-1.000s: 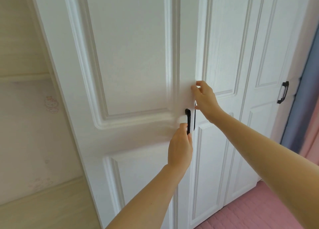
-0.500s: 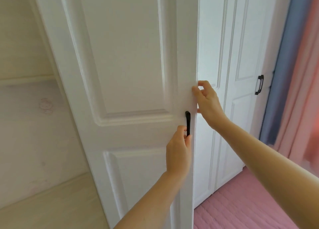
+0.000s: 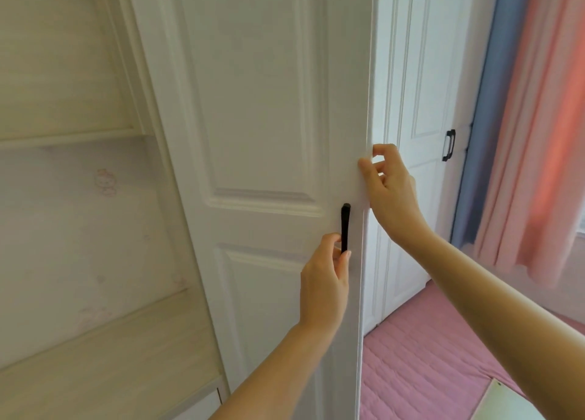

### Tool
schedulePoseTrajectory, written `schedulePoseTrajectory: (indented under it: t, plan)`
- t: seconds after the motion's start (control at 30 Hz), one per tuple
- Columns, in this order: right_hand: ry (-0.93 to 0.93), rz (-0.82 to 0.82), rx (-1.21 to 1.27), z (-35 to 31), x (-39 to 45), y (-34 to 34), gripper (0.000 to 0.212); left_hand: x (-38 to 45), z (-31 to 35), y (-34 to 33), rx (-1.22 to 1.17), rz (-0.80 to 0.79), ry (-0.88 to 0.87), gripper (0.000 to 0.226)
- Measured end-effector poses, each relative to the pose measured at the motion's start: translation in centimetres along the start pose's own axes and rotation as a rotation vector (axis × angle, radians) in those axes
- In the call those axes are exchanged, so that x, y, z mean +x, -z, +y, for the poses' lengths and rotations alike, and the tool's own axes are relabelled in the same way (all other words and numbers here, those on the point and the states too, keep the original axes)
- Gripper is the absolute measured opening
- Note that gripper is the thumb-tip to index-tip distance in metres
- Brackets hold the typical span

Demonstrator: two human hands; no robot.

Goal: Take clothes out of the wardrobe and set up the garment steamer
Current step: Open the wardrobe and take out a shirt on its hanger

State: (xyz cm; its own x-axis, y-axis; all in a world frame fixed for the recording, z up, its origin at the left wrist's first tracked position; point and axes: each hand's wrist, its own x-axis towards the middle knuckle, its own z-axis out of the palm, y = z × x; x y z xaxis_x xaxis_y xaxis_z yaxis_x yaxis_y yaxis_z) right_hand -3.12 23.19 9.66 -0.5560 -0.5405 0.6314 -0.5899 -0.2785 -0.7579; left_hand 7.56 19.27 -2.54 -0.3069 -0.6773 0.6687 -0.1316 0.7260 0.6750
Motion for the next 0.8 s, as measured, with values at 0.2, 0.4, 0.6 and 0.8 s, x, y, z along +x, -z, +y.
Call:
schedulePoseTrajectory:
  t: [0.2,0.4,0.6,0.8]
  plan:
    - [0.034,-0.079,-0.055,-4.6,-5.0,0.6,0.020,-4.3,1.6,5.2,0.017,0.040,-0.024,0.020]
    - [0.090,-0.194,-0.082,-9.0,-9.1,-0.4,0.029,-7.9,2.4,10.3,0.011,0.092,0.020,0.026]
    - [0.145,-0.318,-0.097,-12.2,-11.4,-1.9,0.025,-10.1,3.1,13.9,-0.005,0.152,0.079,0.028]
    - [0.157,-0.430,-0.004,-13.4,-12.6,-3.3,0.025,-11.2,3.3,16.5,-0.057,0.193,0.145,0.031]
